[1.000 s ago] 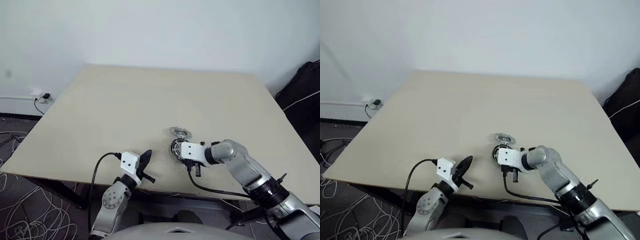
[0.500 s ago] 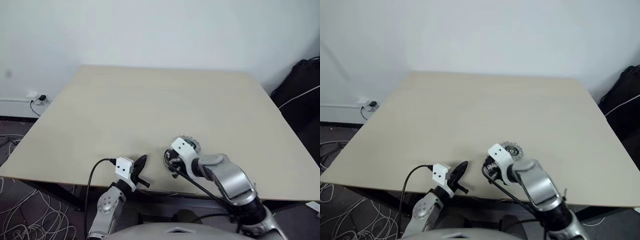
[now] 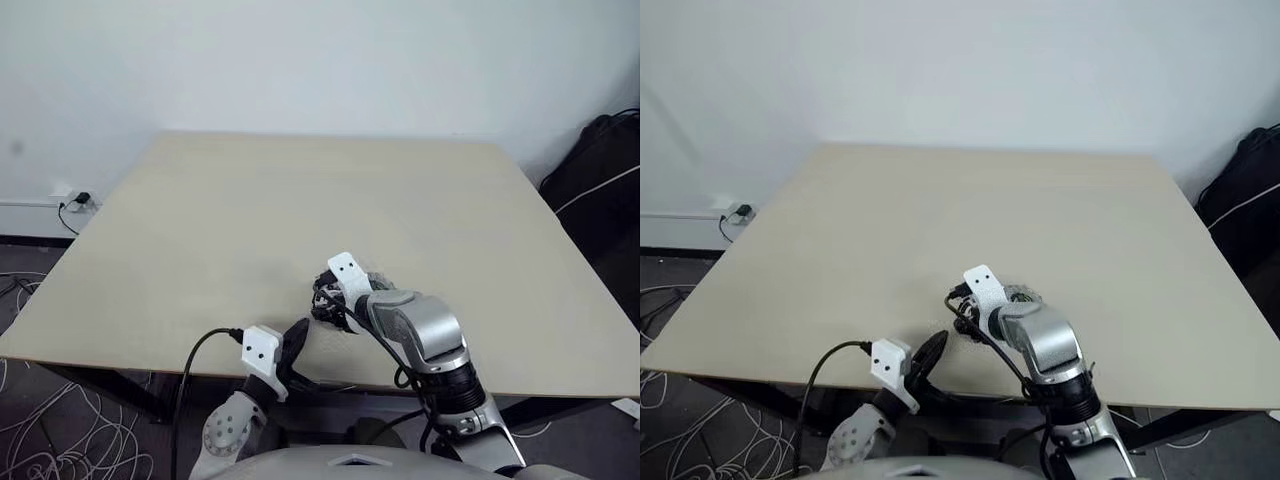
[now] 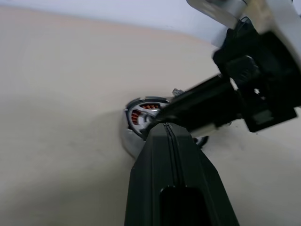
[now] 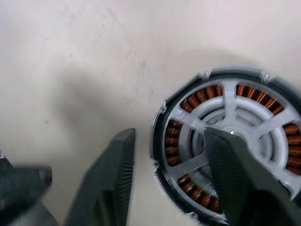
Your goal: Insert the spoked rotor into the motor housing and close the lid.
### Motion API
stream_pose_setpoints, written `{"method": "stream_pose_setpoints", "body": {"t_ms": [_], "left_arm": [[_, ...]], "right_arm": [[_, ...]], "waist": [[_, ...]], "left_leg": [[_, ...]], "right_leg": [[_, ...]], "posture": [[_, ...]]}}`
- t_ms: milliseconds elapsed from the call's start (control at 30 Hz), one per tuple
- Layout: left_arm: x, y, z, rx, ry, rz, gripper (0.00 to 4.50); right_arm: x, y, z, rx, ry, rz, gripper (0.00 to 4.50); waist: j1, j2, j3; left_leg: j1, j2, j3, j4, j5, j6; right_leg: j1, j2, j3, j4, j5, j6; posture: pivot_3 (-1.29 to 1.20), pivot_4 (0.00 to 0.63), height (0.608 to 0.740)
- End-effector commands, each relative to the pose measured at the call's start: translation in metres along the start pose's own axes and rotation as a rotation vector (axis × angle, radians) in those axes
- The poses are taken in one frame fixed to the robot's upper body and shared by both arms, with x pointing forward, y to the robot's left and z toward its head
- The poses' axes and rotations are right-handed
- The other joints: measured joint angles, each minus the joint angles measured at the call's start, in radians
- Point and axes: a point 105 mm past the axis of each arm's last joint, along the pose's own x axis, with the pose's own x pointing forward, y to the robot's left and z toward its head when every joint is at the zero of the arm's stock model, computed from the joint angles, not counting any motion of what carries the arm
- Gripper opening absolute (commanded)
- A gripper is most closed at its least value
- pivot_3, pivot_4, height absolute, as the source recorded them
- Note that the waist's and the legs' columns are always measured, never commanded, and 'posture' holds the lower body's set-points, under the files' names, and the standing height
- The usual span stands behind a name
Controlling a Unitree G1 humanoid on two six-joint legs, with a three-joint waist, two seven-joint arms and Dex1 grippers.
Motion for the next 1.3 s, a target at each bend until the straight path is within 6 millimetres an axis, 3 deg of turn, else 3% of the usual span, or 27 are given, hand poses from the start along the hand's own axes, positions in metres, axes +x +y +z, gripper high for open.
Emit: {"method": "stream_pose_setpoints", "body": {"t_ms": [33, 133, 233, 367, 600, 1033, 1300], "left_arm": [[0.005, -0.011, 0.019, 0.010, -0.054, -0.011, 0.00], [0.006, -0.011, 0.020, 0.008, -0.050, -0.014, 0.00], [0.008, -0.008, 0.018, 0.008, -0.043, -0.014, 0.00], [0.010, -0.001, 0.016, 0.014, -0.036, -0.010, 0.00], [0.014, 0.011, 0.018, 0.031, -0.033, 0.003, 0.00], [0.027, 0.051, 0.010, 0.035, -0.019, 0.031, 0.00], [0.028, 0.045, 0.009, 0.028, -0.034, 0.026, 0.00]], "right_arm": [[-0.019, 0.009, 0.039, -0.293, -0.199, 0.040, 2.38], [-0.028, -0.001, 0.044, -0.580, -0.247, 0.008, 2.38], [-0.034, -0.018, 0.029, -0.982, -0.181, -0.014, 2.38], [-0.041, -0.036, 0.010, -1.147, -0.069, 0.048, 2.38], [-0.044, -0.036, -0.007, -1.187, 0.005, 0.171, 2.38], [-0.026, -0.028, -0.030, -1.184, 0.089, 0.279, 2.38], [-0.019, -0.038, -0.023, -1.170, 0.118, 0.268, 2.38]], "waist": [[0.000, 0.002, 0.002], [0.000, 0.000, 0.004], [0.003, -0.003, 0.008], [0.002, -0.009, 0.012], [0.005, -0.012, 0.014], [0.018, -0.012, 0.014], [0.019, -0.011, 0.013]], "left_leg": [[0.000, 0.000, 0.000, 0.000, 0.000, 0.000], [0.000, -0.001, 0.000, 0.000, 0.002, 0.005], [0.000, -0.001, -0.001, 0.001, 0.003, 0.007], [0.002, -0.001, 0.000, 0.001, 0.004, 0.008], [0.006, 0.000, -0.001, 0.002, 0.004, 0.008], [0.005, 0.000, -0.001, 0.011, 0.002, 0.009], [0.004, -0.001, -0.002, 0.011, -0.001, 0.004]], "right_leg": [[0.000, 0.000, 0.000, 0.000, 0.000, 0.000], [0.000, 0.002, 0.000, -0.001, -0.001, 0.001], [0.002, 0.004, -0.002, -0.002, -0.002, 0.004], [0.004, 0.006, -0.003, -0.002, -0.003, 0.005], [0.008, 0.007, -0.002, -0.002, -0.002, 0.006], [0.010, 0.004, 0.000, 0.000, 0.000, 0.008], [0.009, 0.001, 0.000, 0.000, 0.001, 0.008]], "posture": [[0.00, 0.000, 0.740], [0.00, 0.000, 0.740], [0.00, 0.000, 0.740], [0.00, 0.000, 0.740], [0.00, 0.000, 0.740], [0.00, 0.000, 0.740], [0.00, 0.000, 0.740]]}}
